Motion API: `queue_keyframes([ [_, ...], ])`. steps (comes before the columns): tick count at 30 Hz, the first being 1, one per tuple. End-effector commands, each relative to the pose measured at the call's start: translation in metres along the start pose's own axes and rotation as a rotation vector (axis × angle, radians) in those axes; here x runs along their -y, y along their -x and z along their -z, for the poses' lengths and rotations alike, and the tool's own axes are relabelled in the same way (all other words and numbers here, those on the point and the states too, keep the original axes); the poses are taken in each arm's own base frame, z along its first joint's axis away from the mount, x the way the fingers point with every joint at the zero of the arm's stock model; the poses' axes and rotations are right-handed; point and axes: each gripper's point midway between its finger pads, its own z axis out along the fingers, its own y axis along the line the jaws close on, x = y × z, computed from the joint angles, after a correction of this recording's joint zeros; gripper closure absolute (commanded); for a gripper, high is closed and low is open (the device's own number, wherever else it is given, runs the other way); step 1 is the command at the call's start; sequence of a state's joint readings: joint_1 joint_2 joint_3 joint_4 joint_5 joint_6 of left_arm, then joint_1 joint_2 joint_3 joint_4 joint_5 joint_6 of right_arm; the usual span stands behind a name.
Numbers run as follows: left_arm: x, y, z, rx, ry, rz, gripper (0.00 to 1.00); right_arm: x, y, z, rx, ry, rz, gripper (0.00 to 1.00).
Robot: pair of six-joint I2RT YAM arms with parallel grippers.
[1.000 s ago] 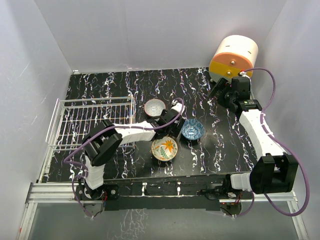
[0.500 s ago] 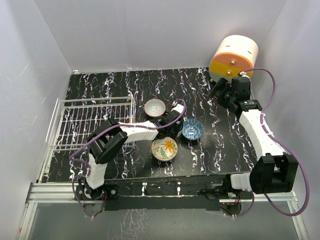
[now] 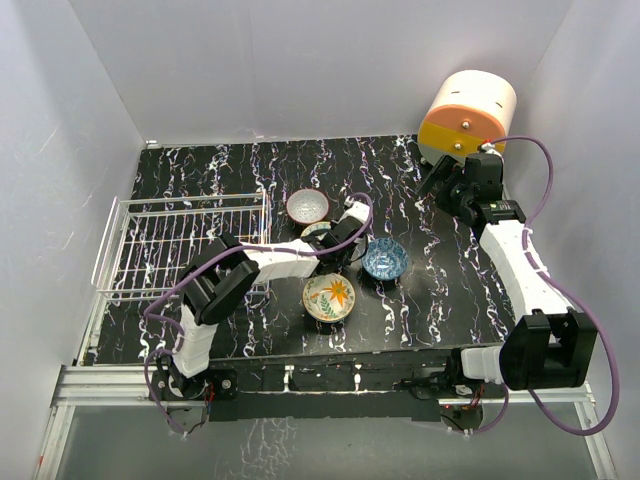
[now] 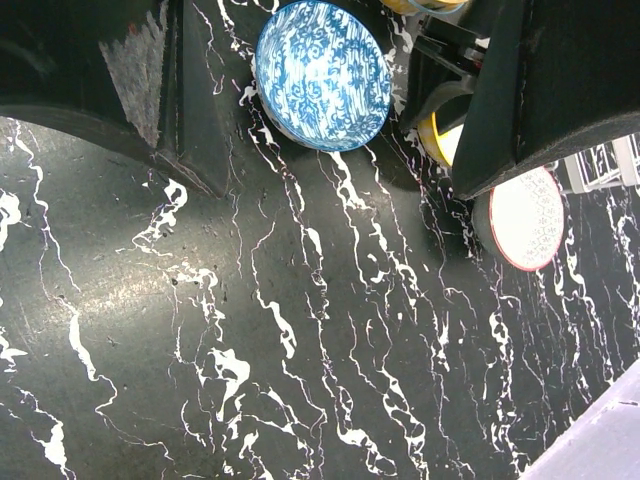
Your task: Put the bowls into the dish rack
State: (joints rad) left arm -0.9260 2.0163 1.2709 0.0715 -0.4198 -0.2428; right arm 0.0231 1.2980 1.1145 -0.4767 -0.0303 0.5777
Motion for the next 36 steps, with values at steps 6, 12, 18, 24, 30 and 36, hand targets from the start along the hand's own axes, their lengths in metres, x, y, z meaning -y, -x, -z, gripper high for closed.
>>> queue_keyframes([
  [6, -0.013, -0.041, -0.008, -0.116, 0.037, 0.017, 1.0, -0.01, 0.022, 0.013, 0.086, 0.046, -0.006, 0.02],
  [12, -0.01, -0.023, 0.011, -0.105, 0.018, 0.044, 1.0, -0.01, 0.022, 0.013, 0.089, 0.044, -0.01, 0.02],
  [18, -0.001, 0.018, 0.049, -0.041, -0.039, 0.085, 1.0, -0.009, 0.021, 0.015, 0.088, 0.045, -0.016, 0.02],
  [24, -0.004, 0.072, 0.098, 0.074, -0.1, 0.139, 1.0, -0.01, 0.024, 0.018, 0.1, 0.048, -0.018, 0.02],
  [30, 0.005, 0.119, 0.15, 0.201, -0.251, 0.192, 1.0, -0.01, 0.025, 0.021, 0.107, 0.048, -0.019, 0.02],
  [36, 0.02, 0.142, 0.194, 0.27, -0.43, 0.247, 1.0, -0.011, 0.027, 0.024, 0.115, 0.05, -0.017, 0.02],
])
